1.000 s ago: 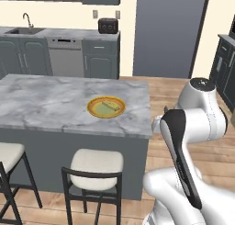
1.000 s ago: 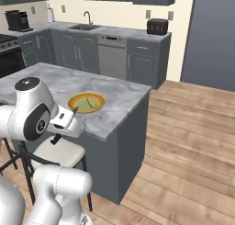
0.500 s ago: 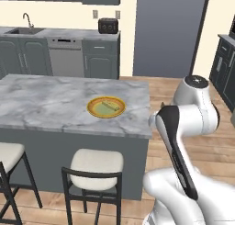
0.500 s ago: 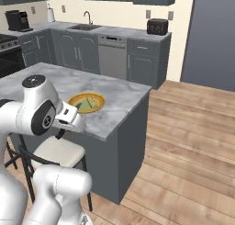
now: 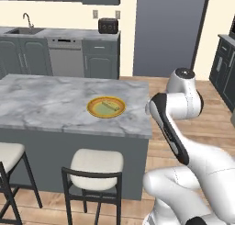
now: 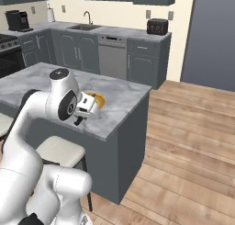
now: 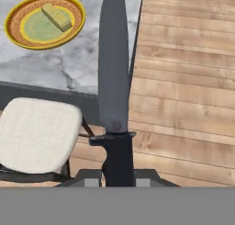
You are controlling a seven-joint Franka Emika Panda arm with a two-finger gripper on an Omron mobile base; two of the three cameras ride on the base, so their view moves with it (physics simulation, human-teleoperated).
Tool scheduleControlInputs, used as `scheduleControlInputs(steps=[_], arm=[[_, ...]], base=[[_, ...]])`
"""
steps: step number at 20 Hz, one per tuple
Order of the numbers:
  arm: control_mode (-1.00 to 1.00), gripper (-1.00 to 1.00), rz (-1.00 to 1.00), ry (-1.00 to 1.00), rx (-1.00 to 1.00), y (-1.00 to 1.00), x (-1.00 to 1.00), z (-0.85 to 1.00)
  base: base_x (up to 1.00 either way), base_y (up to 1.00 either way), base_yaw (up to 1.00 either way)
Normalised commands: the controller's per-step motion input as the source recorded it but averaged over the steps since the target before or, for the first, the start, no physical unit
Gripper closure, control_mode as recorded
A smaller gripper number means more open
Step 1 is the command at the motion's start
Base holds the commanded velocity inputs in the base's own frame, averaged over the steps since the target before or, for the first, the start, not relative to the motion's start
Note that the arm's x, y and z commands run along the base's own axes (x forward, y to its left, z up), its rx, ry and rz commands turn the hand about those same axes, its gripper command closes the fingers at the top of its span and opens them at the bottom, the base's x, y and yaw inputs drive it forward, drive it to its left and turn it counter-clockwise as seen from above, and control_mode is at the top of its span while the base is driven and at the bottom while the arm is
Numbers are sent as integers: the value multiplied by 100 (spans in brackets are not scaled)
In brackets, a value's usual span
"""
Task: Retrieve the butter from the fridge and place it on a plate on the dining table. Then retrieve the butter knife by the fridge and place it near the plate.
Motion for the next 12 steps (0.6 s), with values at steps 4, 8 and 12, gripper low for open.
scheduleControlInputs(steps=[4, 8, 12], arm=[[-100, 100, -4, 2, 0, -18, 100, -9], [-100, 100, -3, 0, 0, 0, 100, -20], [-100, 100, -5, 1, 0, 0, 100, -37]], base=[[0, 0, 0], [0, 0, 0], [0, 0, 0]])
